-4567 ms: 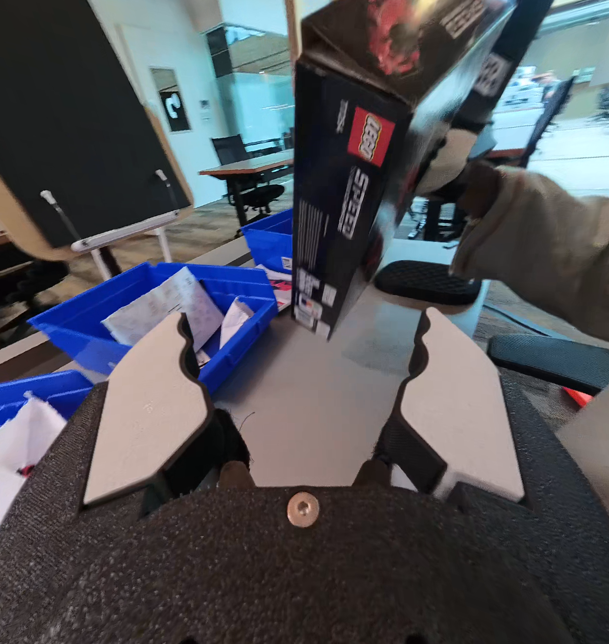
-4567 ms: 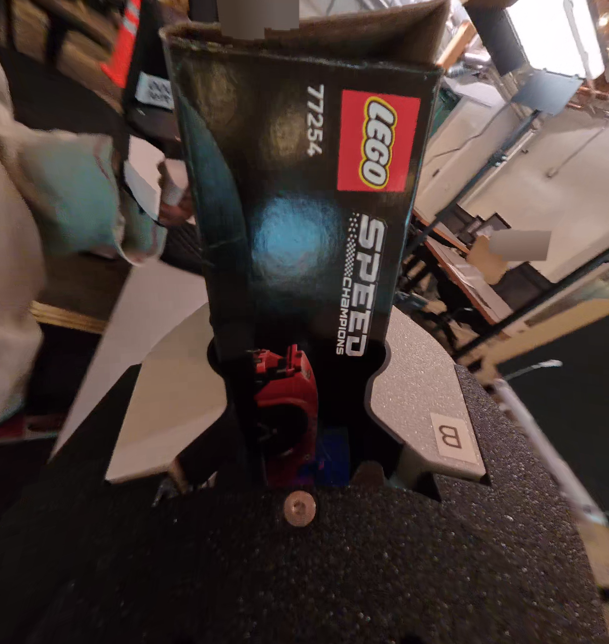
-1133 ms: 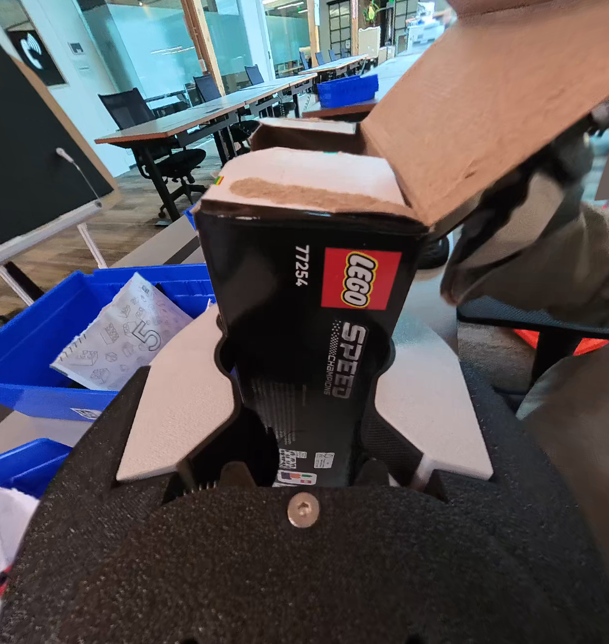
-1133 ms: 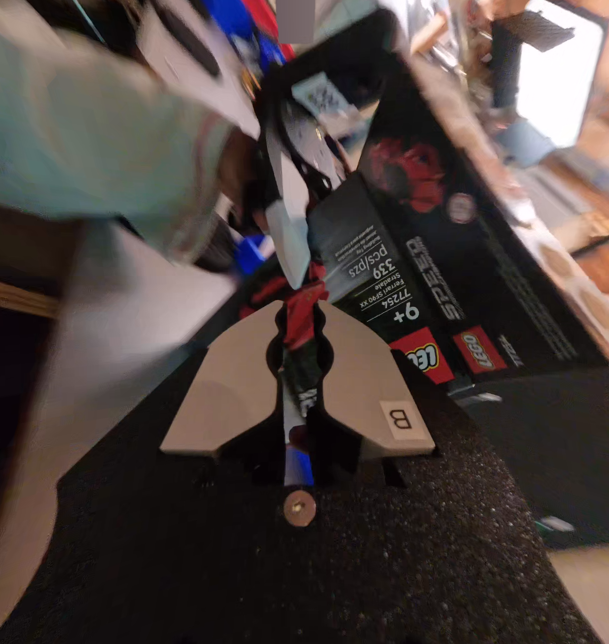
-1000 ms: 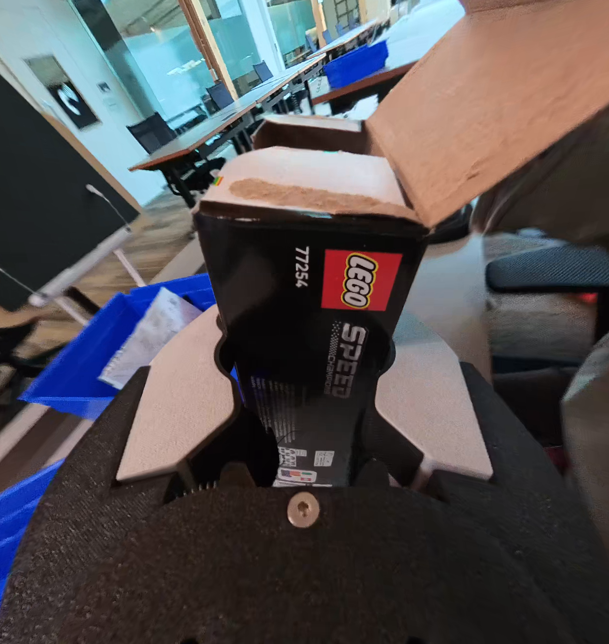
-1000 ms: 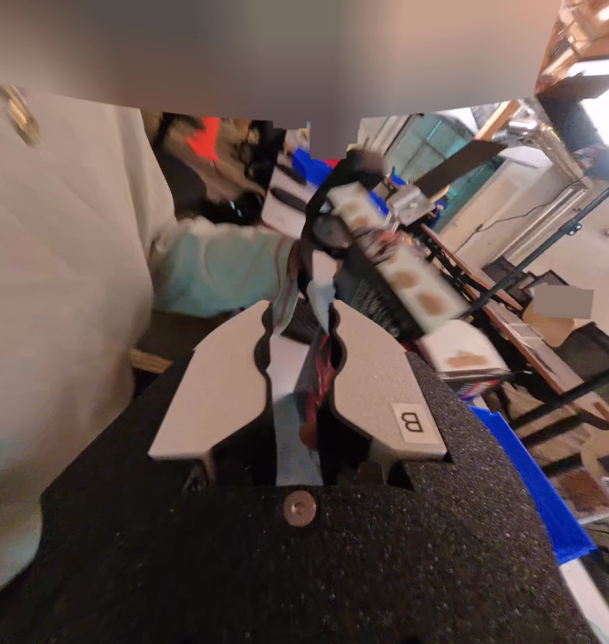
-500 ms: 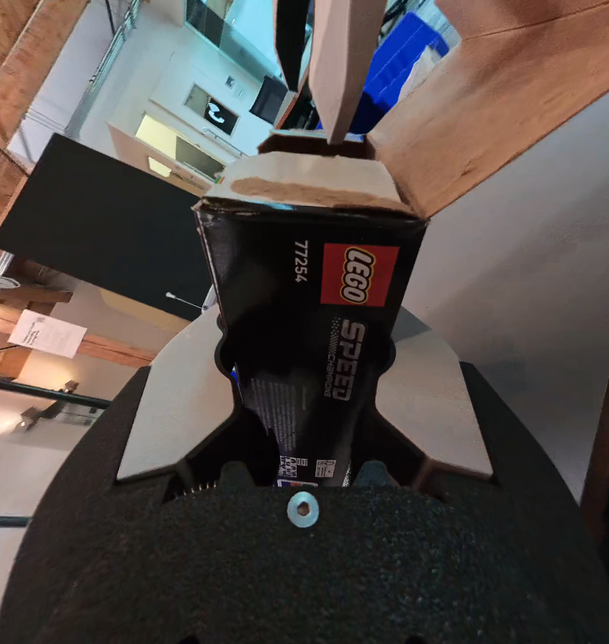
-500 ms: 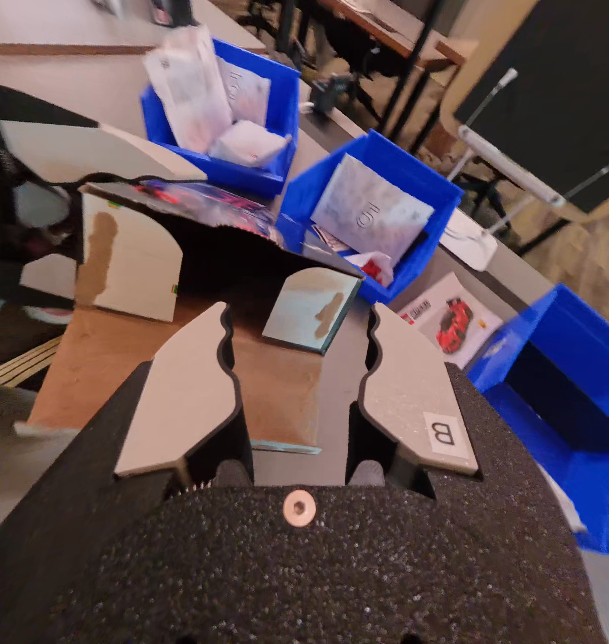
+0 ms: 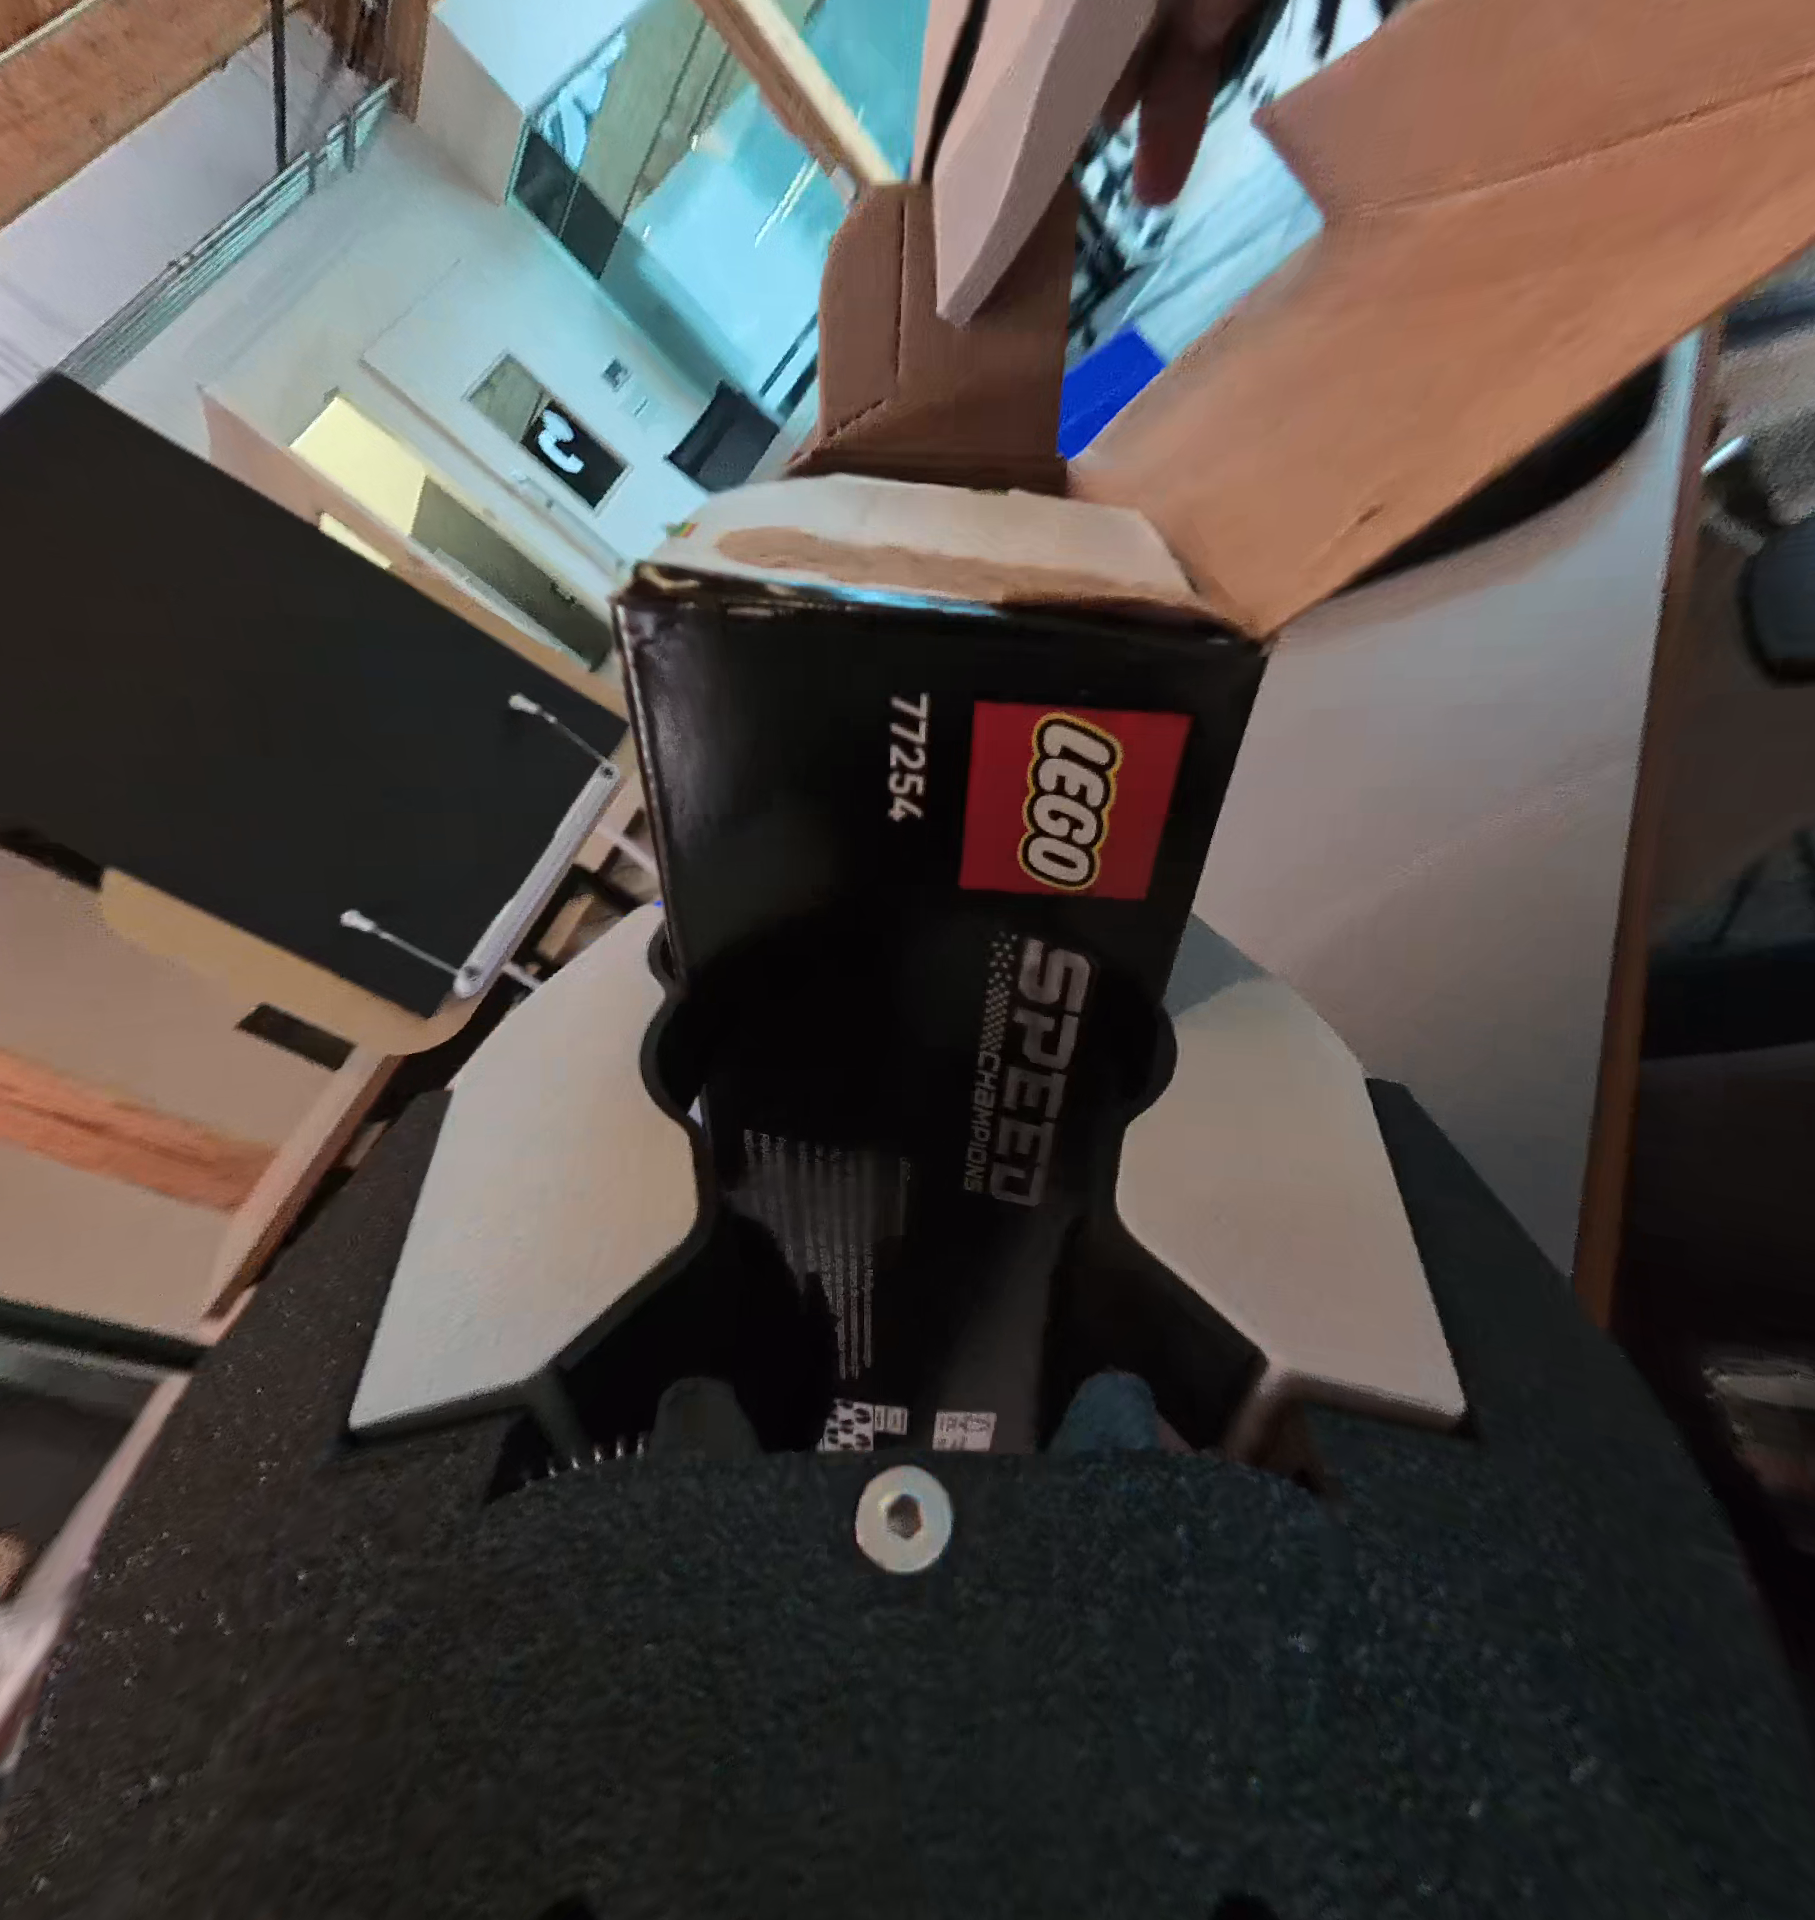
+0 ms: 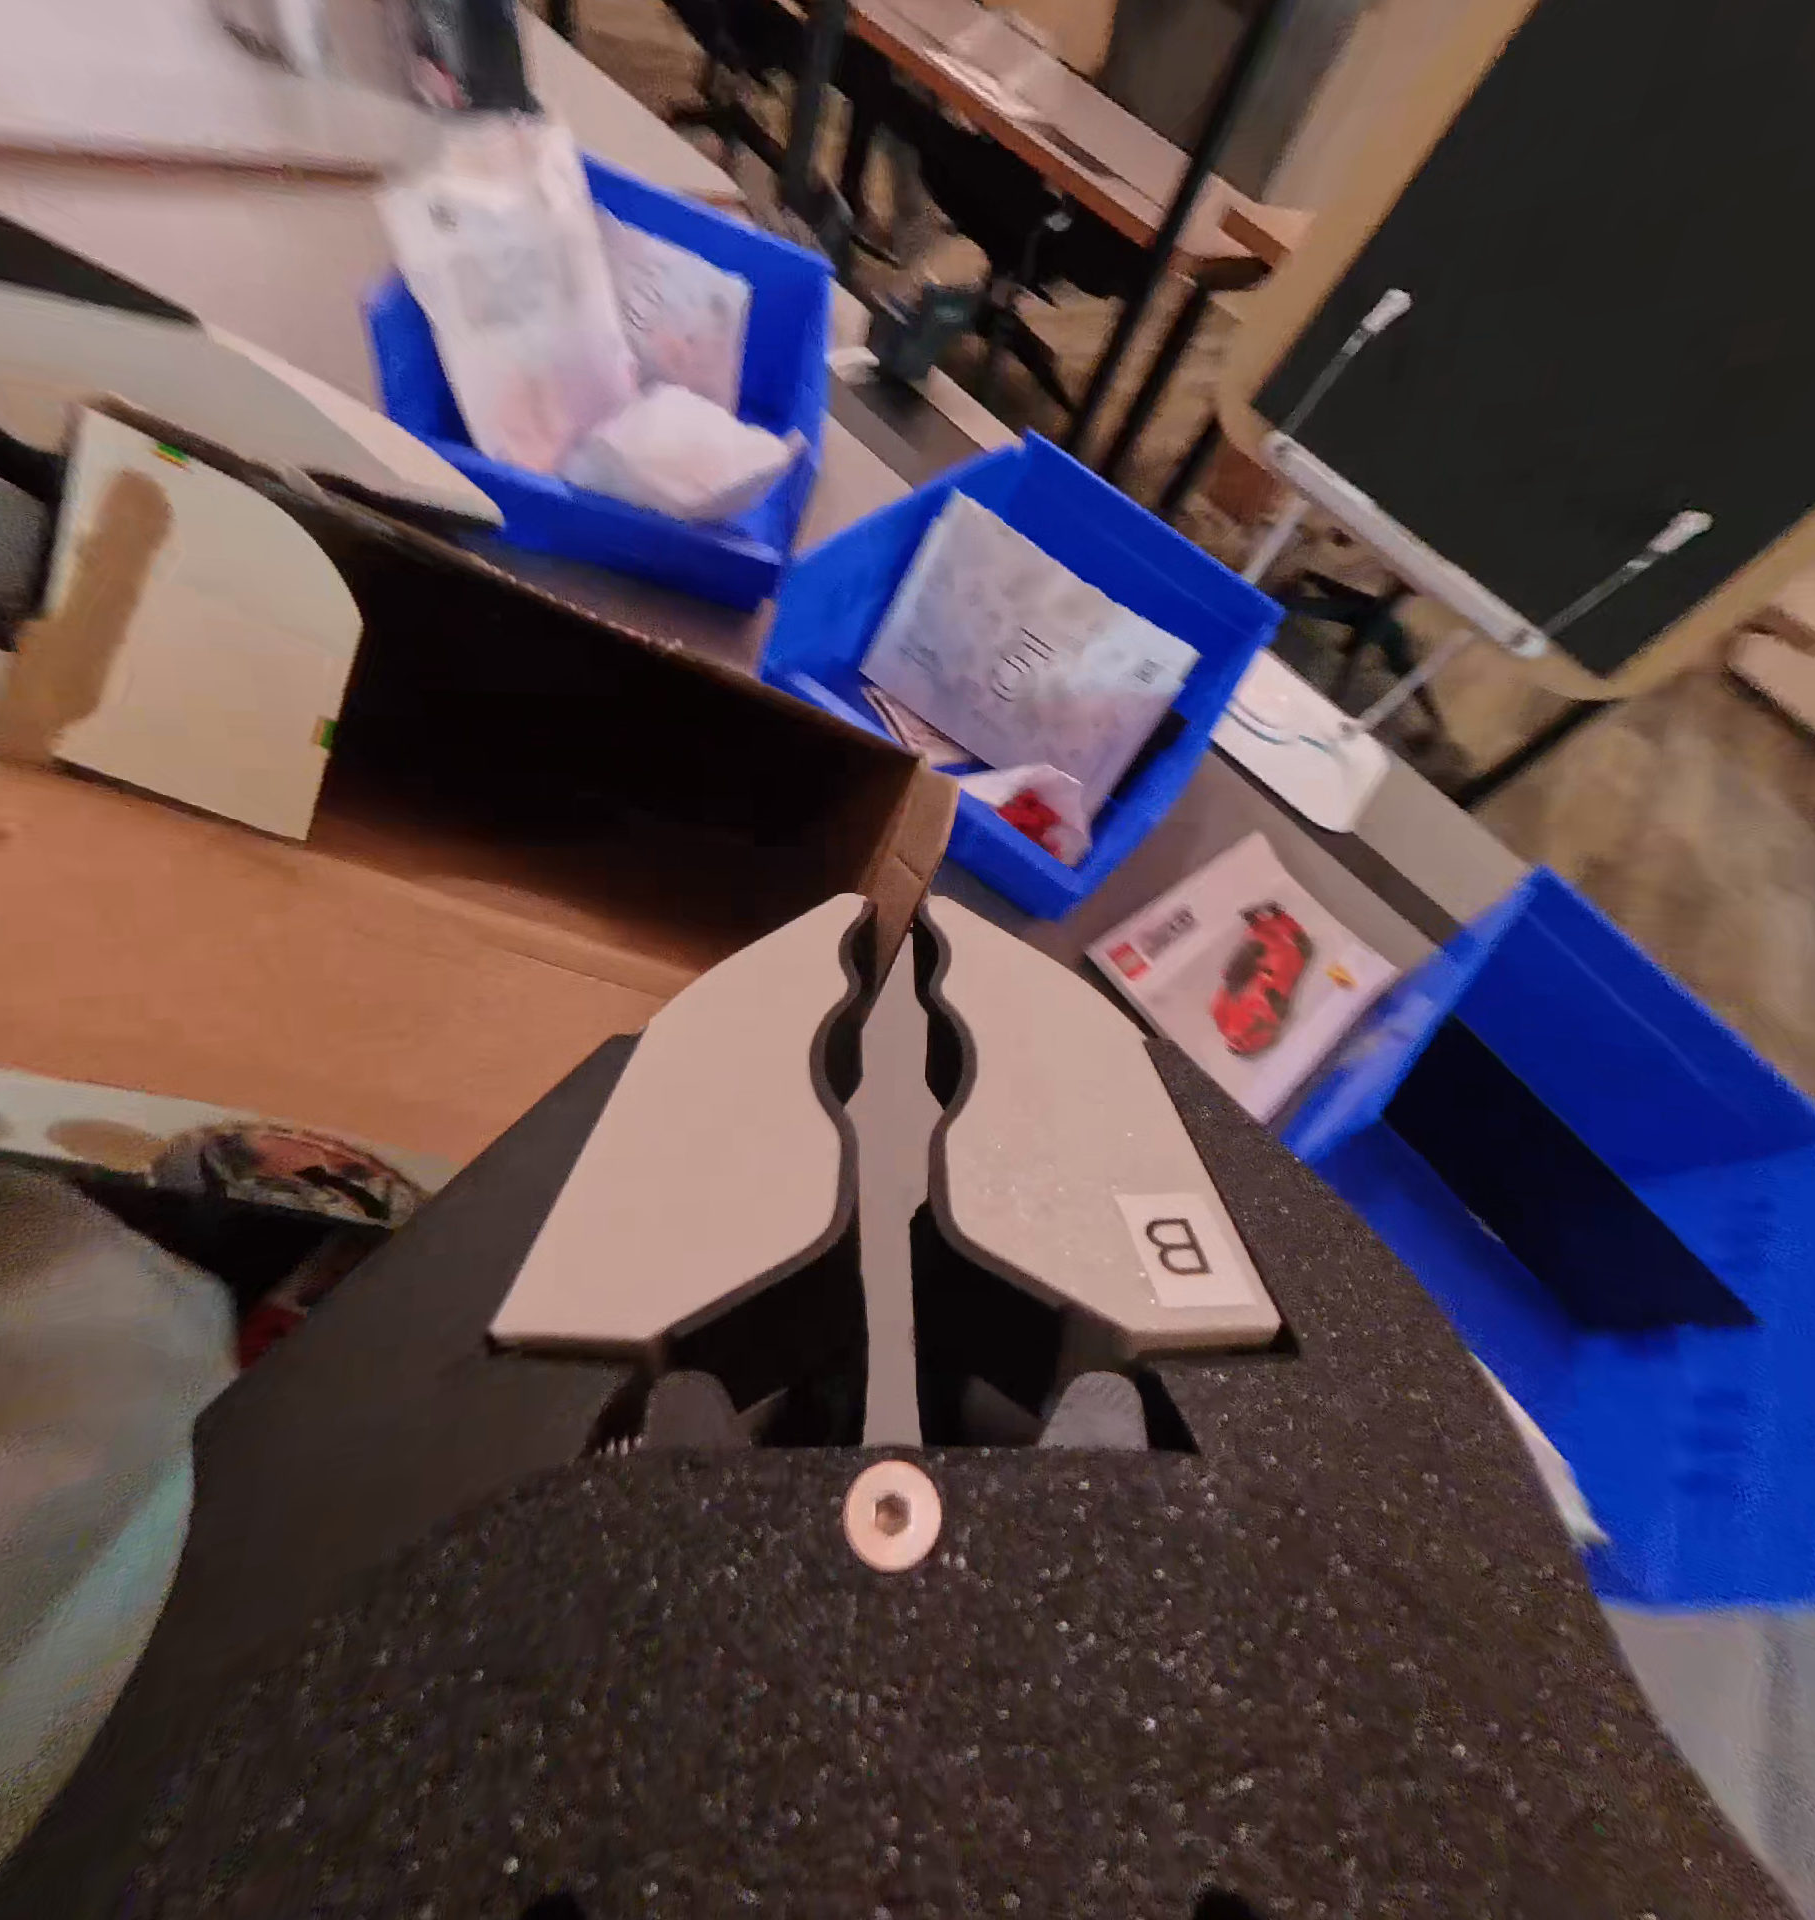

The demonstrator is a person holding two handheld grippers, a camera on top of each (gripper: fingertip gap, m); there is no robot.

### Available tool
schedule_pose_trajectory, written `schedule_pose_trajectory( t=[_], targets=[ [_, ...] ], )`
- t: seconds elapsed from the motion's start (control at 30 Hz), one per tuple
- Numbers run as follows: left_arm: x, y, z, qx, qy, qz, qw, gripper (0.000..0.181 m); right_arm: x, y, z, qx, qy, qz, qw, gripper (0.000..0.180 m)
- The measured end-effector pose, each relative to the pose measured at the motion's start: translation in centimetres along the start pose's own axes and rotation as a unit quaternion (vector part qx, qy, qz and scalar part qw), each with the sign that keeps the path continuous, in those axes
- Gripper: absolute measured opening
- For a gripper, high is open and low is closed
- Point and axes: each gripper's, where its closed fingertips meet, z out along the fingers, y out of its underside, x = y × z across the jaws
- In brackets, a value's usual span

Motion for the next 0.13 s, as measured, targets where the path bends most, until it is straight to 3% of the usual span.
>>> schedule_pose_trajectory(
  t=[0.13],
  targets=[
    [-1.6, 0.3, -0.9, 0.037, 0.015, -0.048, 0.998, 0.081, 0.2, -2.0, 1.0, 0.048, -0.122, 0.069, 0.989, 0.006]
  ],
)
